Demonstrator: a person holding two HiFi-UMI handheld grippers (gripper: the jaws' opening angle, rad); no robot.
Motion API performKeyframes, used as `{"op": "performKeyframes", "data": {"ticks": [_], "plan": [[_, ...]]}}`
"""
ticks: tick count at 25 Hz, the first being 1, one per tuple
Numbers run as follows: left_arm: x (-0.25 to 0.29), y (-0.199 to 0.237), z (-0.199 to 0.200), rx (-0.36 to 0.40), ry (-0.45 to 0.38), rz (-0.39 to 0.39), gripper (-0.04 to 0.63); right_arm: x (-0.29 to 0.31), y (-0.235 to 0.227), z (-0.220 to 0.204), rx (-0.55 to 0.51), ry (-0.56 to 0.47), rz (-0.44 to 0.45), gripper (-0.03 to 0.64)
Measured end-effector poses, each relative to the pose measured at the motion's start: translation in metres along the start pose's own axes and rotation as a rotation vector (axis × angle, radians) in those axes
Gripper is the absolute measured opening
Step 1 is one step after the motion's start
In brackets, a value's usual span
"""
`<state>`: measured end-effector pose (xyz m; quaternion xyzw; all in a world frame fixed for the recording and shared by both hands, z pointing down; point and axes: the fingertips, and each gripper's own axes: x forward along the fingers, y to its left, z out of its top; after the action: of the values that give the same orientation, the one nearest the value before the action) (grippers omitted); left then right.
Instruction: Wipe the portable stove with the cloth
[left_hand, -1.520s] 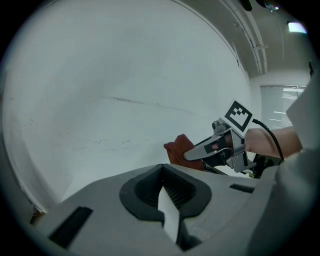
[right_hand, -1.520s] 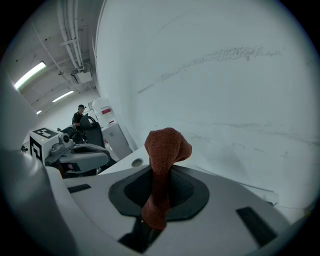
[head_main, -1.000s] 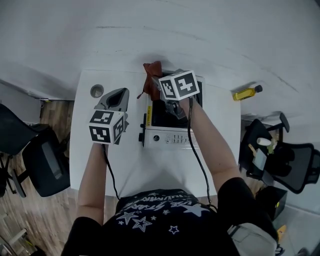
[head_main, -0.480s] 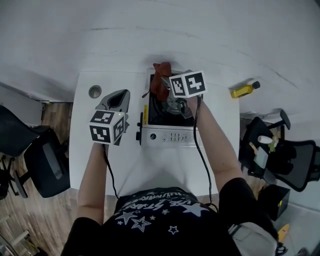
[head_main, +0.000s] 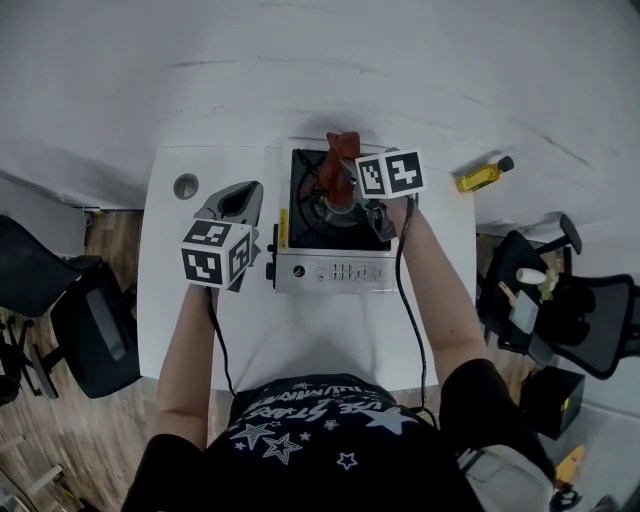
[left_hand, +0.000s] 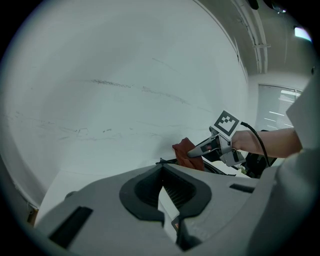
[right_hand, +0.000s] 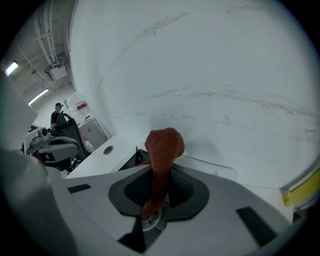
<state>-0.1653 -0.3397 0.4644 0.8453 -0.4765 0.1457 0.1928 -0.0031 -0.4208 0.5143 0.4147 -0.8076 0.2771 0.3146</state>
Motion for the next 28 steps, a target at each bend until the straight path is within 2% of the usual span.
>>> {"op": "performKeyframes", "data": {"ticks": [10,21,28], "plan": [[0.009,-0.017,-0.001,0.011,0.017,-0.01,0.006,-0.016,-0.041,-0.008,0.034,-0.001,-0.057,0.06],[0.012,-0.032,-0.001,0.015,0.023,-0.013,0.006,-0.038,-0.071,-0.02,0.127,-0.044,-0.08,0.06],[0.01,-0.038,-0.002,0.021,0.03,-0.007,0.006,-0.051,-0.091,-0.027,0.116,-0.039,-0.134,0.06]]}}
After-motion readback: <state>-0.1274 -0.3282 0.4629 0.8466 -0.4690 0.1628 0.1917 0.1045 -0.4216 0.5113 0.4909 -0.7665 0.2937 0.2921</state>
